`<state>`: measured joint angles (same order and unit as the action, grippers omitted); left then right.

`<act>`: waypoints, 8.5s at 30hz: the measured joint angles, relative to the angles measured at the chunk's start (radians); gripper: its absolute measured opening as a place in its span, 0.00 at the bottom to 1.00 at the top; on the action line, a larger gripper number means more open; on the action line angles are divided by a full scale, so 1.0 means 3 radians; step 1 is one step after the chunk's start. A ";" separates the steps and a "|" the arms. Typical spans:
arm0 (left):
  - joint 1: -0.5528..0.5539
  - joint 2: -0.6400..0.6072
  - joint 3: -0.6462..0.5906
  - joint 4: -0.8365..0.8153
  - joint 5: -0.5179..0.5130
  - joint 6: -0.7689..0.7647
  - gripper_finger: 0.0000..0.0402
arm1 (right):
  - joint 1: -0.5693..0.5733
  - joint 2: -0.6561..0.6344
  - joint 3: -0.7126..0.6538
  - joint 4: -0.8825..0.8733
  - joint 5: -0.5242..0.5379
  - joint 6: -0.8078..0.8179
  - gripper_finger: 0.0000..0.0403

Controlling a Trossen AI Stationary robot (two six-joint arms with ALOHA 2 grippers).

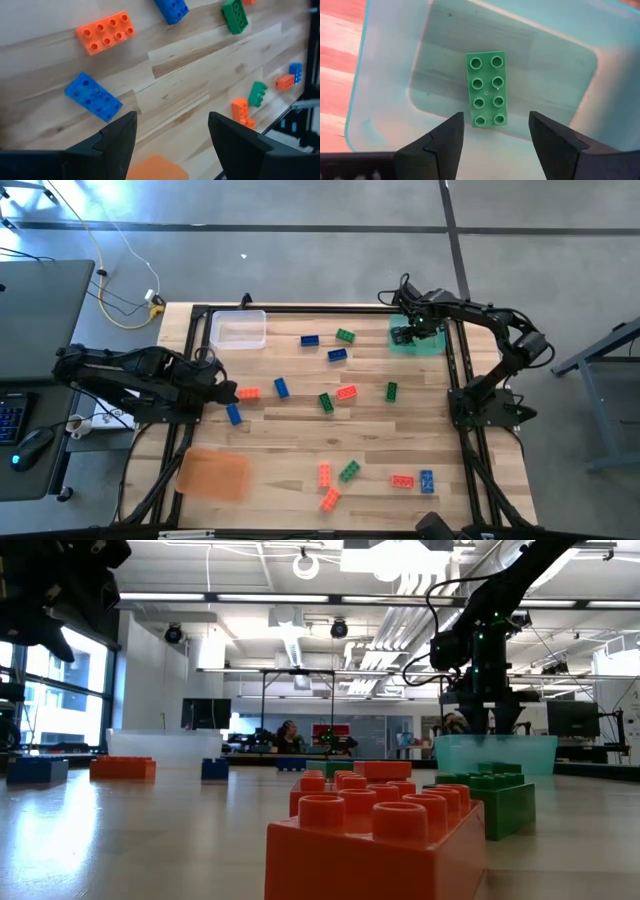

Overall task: Sort & place blocks by color
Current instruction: Put the blue game piece into the white bin, then put the orange game piece into the orange bin

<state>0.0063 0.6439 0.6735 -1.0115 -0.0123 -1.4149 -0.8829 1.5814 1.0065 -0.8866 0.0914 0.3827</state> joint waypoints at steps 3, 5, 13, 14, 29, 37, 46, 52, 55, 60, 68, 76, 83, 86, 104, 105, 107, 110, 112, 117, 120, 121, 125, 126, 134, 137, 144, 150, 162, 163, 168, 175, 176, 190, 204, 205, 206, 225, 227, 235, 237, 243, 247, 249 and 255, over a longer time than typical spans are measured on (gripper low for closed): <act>0.0000 0.0037 0.0000 -0.0117 -0.0032 -0.0308 0.58 | 0.0000 0.0000 0.0000 -0.0049 -0.0001 -0.0085 0.52; 0.0000 0.0078 0.0000 -0.0220 -0.0070 -0.0513 0.58 | 0.0000 0.0000 0.0000 -0.0050 0.0000 -0.0155 0.52; 0.0000 0.0341 0.0000 -0.0382 -0.0253 -0.1066 0.58 | 0.0001 0.0000 0.0196 -0.0261 0.0034 -0.0608 0.52; 0.0000 0.0387 0.0000 -0.0382 -0.0252 -0.1098 0.58 | 0.0000 0.0000 0.0257 -0.0307 0.0056 -0.0656 0.52; -0.0001 0.1170 0.0000 -0.0372 -0.0247 -0.1648 0.58 | 0.0007 -0.0004 0.1117 -0.0372 -0.0122 -0.0930 0.52; -0.0001 0.1566 0.0000 -0.0206 -0.0090 -0.1733 0.57 | 0.0111 -0.0004 0.1300 -0.0350 -0.0120 -0.1043 0.52; -0.0001 0.1902 -0.0001 -0.0117 -0.0080 -0.1834 0.57 | 0.0244 -0.0004 0.1300 -0.0335 -0.0120 -0.1080 0.52; -0.0001 0.2001 -0.0001 -0.0083 0.0236 -0.2112 0.57 | 0.0316 -0.0004 0.1300 -0.0334 -0.0111 -0.1140 0.52; -0.0003 0.2048 -0.0003 -0.0064 0.0303 -0.2194 0.57 | 0.0338 -0.0004 0.1300 -0.0334 -0.0107 -0.1156 0.52; 0.0000 0.2135 -0.0003 0.0103 0.0204 -0.2212 0.57 | 0.0351 -0.0004 0.1300 -0.0325 -0.0107 -0.1199 0.52; -0.0003 0.2325 -0.0003 0.0109 0.0175 -0.2205 0.57 | 0.0351 -0.0004 0.1300 -0.0330 -0.0106 -0.1201 0.52; -0.0001 0.2509 -0.0003 0.0128 0.0175 -0.2203 0.57 | 0.0351 -0.0004 0.1300 -0.0331 -0.0112 -0.1192 0.52; -0.0001 0.2687 -0.0003 0.0211 0.0166 -0.2176 0.57 | 0.0351 -0.0003 0.1300 -0.0332 -0.0121 -0.1204 0.52; 0.0000 0.2782 -0.0003 0.0222 0.0171 -0.2142 0.57 | 0.0351 -0.0003 0.1300 -0.0332 -0.0121 -0.1207 0.52; -0.0082 0.2881 -0.0014 0.0285 0.0010 -0.1655 0.33 | 0.0351 -0.0003 0.1299 -0.0386 -0.0121 -0.1192 0.52; -0.0110 0.2880 -0.0016 0.0280 -0.0010 -0.1653 0.29 | 0.0351 -0.0003 0.1298 -0.0388 -0.0121 -0.1192 0.52; -0.0166 0.2877 -0.0019 0.0276 -0.0042 -0.1651 0.27 | 0.0351 -0.0003 0.1298 -0.0388 -0.0121 -0.1191 0.52; -0.0233 0.2867 -0.0025 0.0278 -0.0071 -0.1652 0.27 | 0.0351 -0.0003 0.1298 -0.0387 -0.0121 -0.1191 0.52; -0.0269 0.2839 -0.0033 0.0284 -0.0091 -0.1654 0.27 | 0.0351 -0.0003 0.1298 -0.0391 -0.0120 -0.1179 0.52; -0.0337 0.2660 0.0005 0.0317 -0.0170 -0.1642 0.27 | 0.0353 -0.0003 0.1298 -0.0396 -0.0124 -0.1115 0.52; -0.0358 0.2510 0.0044 0.0323 -0.0278 -0.1625 0.27 | 0.0375 -0.0003 0.1298 -0.0396 -0.0135 -0.1115 0.52; -0.0369 0.2465 0.0055 0.0323 -0.0321 -0.1614 0.27 | 0.0386 -0.0003 0.1298 -0.0396 -0.0135 -0.1110 0.52; -0.0411 0.2255 0.0128 0.0324 -0.0527 -0.1613 0.27 | 0.0451 -0.0003 0.1298 -0.0396 -0.0137 -0.1049 0.52; -0.0420 0.2199 0.0152 0.0324 -0.0618 -0.1613 0.27 | 0.0470 -0.0003 0.1298 -0.0396 -0.0137 -0.1034 0.52; -0.0354 0.1728 0.0295 0.0322 -0.1576 -0.1303 0.28 | 0.0645 -0.0003 0.1298 -0.0396 -0.0142 -0.0804 0.52; -0.0221 0.1569 0.0350 0.0326 -0.1836 -0.0964 0.28 | 0.0724 -0.0003 0.1298 -0.0396 -0.0161 -0.0668 0.52; 0.0306 0.1324 0.0474 0.0324 -0.1943 0.0091 0.28 | 0.0897 -0.0003 0.1297 -0.0213 -0.0454 -0.0360 0.52; 0.0888 0.1229 0.0496 0.0327 -0.1827 0.0993 0.28 | 0.1009 -0.0003 0.1298 0.0007 -0.0708 -0.0016 0.52; 0.2117 0.1323 0.0497 0.0972 -0.1571 0.2736 0.28 | 0.1207 -0.0003 0.1297 0.0034 -0.0656 0.0295 0.52; 0.2206 0.1355 0.0497 0.1031 -0.1525 0.2857 0.28 | 0.1214 -0.0003 0.1297 0.0049 -0.0657 0.0283 0.52; 0.2581 0.1579 0.0497 0.1205 -0.1323 0.3284 0.28 | 0.1258 -0.0003 0.1297 0.0108 -0.0585 0.0299 0.52; 0.2921 0.1948 0.0497 0.1297 -0.1090 0.3643 0.28 | 0.1352 -0.0003 0.1297 0.0118 -0.0543 0.0304 0.52; 0.2950 0.2002 0.0497 0.1297 -0.1087 0.3683 0.28 | 0.1370 -0.0003 0.1297 0.0119 -0.0515 0.0305 0.52; 0.3128 0.2519 0.0497 0.1373 -0.0830 0.3782 0.33 | 0.1599 -0.0003 0.1297 0.0124 -0.0422 0.0042 0.52; 0.3127 0.2559 0.0497 0.1339 -0.0705 0.3720 0.36 | 0.1836 -0.0003 0.1298 0.0124 -0.0608 -0.0579 0.52; 0.3127 0.2559 0.0497 0.1338 -0.0663 0.3741 0.37 | 0.1857 -0.0001 0.1297 0.0124 -0.0609 -0.0606 0.52; 0.3127 0.2559 0.0497 0.1339 -0.0623 0.3762 0.38 | 0.1877 0.0007 0.1297 0.0125 -0.0608 -0.0630 0.52; 0.3125 0.2439 0.0497 0.1317 -0.0210 0.3968 0.57 | 0.2257 0.0451 0.1297 -0.0088 -0.0507 -0.1611 0.52; 0.3119 0.2351 0.0497 0.1316 -0.0155 0.3968 0.57 | 0.2321 0.0493 0.1297 -0.0104 -0.0423 -0.1887 0.52; 0.3119 0.1747 0.0497 0.1316 0.0275 0.3916 0.57 | 0.2445 0.0693 0.1297 -0.0074 -0.0379 -0.2340 0.52; 0.3115 0.1582 0.0497 0.1316 0.0369 0.3828 0.57 | 0.2454 0.0749 0.1297 -0.0069 -0.0388 -0.2338 0.52; 0.3033 0.1180 0.0497 0.1345 0.0457 0.3695 0.57 | 0.2475 0.0939 0.1297 0.0031 -0.0431 -0.2352 0.52; 0.3006 0.1053 0.0497 0.1370 0.0453 0.3678 0.57 | 0.2482 0.1034 0.1297 0.0078 -0.0434 -0.2353 0.52; 0.3005 0.1031 0.0497 0.1369 0.0451 0.3679 0.57 | 0.2496 0.1066 0.1297 0.0104 -0.0432 -0.2362 0.52; 0.3005 0.1036 0.0497 0.1343 0.0450 0.3679 0.57 | 0.2557 0.1164 0.1297 0.0128 -0.0437 -0.2333 0.52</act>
<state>0.9077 0.9546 0.8227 -0.6086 0.1228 -0.3112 -0.1157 1.9306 1.3956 -0.8482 -0.0399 -0.3171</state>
